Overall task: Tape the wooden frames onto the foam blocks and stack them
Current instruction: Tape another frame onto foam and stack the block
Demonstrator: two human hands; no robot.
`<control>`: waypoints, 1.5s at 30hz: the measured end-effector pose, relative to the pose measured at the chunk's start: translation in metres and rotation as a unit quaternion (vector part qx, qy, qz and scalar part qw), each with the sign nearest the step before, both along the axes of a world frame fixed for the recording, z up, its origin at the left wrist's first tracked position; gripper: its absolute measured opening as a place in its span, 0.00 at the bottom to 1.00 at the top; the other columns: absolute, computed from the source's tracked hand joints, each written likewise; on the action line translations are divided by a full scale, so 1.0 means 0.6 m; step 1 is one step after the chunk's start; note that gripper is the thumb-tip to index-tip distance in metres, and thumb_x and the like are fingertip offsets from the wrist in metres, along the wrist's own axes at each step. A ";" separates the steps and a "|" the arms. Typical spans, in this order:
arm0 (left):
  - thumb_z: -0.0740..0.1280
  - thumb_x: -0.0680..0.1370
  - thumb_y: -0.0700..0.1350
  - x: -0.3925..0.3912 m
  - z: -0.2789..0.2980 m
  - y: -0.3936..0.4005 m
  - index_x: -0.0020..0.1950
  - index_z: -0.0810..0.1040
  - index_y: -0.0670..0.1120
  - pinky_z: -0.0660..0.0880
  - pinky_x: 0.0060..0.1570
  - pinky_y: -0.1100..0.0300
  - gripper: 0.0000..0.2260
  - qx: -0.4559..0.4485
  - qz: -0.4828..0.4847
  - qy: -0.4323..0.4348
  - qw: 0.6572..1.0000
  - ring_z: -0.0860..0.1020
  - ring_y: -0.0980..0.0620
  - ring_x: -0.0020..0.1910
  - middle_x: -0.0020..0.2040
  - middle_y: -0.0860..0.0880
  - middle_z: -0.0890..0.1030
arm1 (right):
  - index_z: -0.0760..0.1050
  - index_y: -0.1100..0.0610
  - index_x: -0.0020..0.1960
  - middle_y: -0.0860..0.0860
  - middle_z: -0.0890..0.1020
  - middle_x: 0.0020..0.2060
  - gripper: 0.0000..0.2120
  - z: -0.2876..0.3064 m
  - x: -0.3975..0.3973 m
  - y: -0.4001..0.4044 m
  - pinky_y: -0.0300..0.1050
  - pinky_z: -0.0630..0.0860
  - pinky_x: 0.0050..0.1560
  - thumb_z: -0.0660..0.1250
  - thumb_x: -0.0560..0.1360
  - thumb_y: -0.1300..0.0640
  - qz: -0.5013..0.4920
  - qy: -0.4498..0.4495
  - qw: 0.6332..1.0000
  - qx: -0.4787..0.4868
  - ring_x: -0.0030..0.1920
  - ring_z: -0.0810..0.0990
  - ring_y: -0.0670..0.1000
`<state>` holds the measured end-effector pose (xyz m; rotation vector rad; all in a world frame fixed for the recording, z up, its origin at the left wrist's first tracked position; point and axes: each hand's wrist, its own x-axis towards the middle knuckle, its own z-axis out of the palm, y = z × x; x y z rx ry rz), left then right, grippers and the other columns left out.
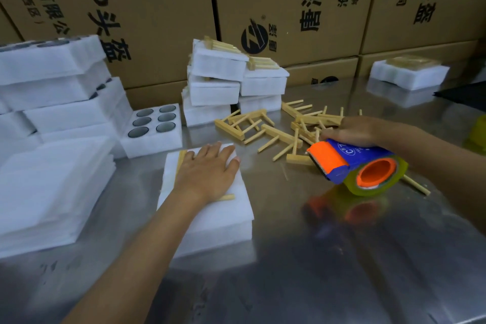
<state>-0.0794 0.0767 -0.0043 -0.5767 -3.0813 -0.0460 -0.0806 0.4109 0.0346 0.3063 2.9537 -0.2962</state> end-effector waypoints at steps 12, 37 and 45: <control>0.59 0.83 0.52 -0.002 0.037 -0.002 0.63 0.77 0.58 0.67 0.61 0.55 0.12 0.287 0.027 0.006 0.958 0.76 0.48 0.62 0.57 0.54 0.81 | 0.70 0.49 0.38 0.48 0.74 0.36 0.26 -0.013 0.007 0.000 0.44 0.63 0.34 0.52 0.75 0.28 0.013 0.068 0.995 0.068 0.38 0.73 0.48; 0.68 0.77 0.42 0.027 0.003 0.138 0.40 0.82 0.43 0.74 0.42 0.57 0.07 0.413 -0.149 -0.157 0.884 0.80 0.51 0.41 0.43 0.44 0.84 | 0.66 0.53 0.36 0.52 0.69 0.31 0.19 -0.024 0.059 -0.126 0.47 0.65 0.41 0.53 0.79 0.43 -0.026 0.155 0.960 0.231 0.40 0.72 0.54; 0.62 0.79 0.44 0.013 0.002 0.136 0.38 0.79 0.54 0.70 0.36 0.58 0.13 0.500 -0.118 -0.185 0.838 0.72 0.55 0.31 0.31 0.55 0.75 | 0.67 0.55 0.33 0.50 0.68 0.26 0.24 -0.036 0.147 -0.126 0.42 0.59 0.32 0.51 0.80 0.41 -0.163 0.269 0.926 0.209 0.27 0.66 0.50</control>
